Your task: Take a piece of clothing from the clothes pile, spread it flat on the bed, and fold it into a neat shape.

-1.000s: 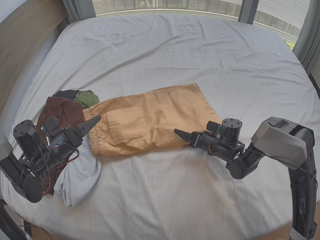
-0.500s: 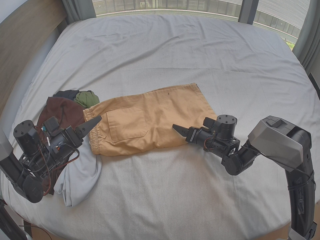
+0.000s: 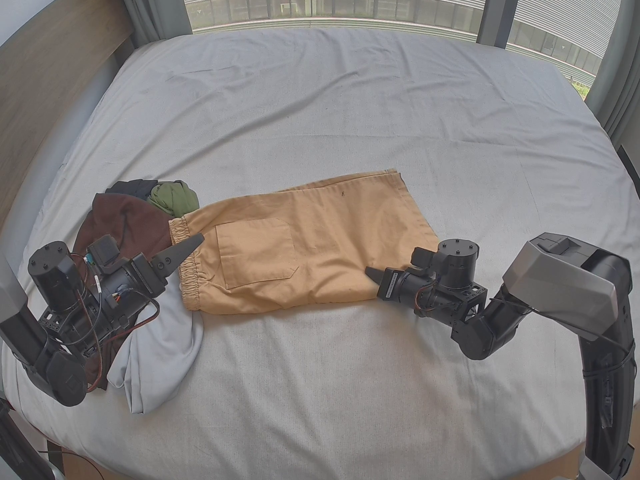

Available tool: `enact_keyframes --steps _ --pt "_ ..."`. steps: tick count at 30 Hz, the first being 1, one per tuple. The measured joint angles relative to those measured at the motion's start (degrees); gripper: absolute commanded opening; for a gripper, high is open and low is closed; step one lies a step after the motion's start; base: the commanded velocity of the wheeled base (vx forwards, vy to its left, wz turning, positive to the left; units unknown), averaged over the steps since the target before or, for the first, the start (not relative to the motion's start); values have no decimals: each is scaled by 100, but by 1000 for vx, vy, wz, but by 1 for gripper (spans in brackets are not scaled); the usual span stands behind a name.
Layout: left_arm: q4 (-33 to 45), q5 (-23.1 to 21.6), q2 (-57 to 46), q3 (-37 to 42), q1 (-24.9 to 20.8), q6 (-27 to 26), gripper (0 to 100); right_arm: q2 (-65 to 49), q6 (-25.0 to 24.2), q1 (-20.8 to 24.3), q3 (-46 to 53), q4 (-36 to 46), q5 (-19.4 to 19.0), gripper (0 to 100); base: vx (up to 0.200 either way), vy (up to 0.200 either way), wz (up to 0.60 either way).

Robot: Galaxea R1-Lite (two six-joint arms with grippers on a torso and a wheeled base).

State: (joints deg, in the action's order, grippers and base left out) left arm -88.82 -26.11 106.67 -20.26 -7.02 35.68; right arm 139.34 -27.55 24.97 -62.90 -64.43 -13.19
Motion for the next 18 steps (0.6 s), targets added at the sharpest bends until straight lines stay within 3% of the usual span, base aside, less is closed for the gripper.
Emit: enact_keyframes --steps 7,12,18 --pt "-2 0 2 -16 6 4 100 -563 177 69 758 -20 -2 0 0 0 0" --pt "-2 0 5 -22 6 11 100 -894 660 85 1479 -60 -2 0 0 0 0" --pt "-2 1 5 -27 9 15 100 -1172 878 46 2286 -272 -5 0 0 0 0"
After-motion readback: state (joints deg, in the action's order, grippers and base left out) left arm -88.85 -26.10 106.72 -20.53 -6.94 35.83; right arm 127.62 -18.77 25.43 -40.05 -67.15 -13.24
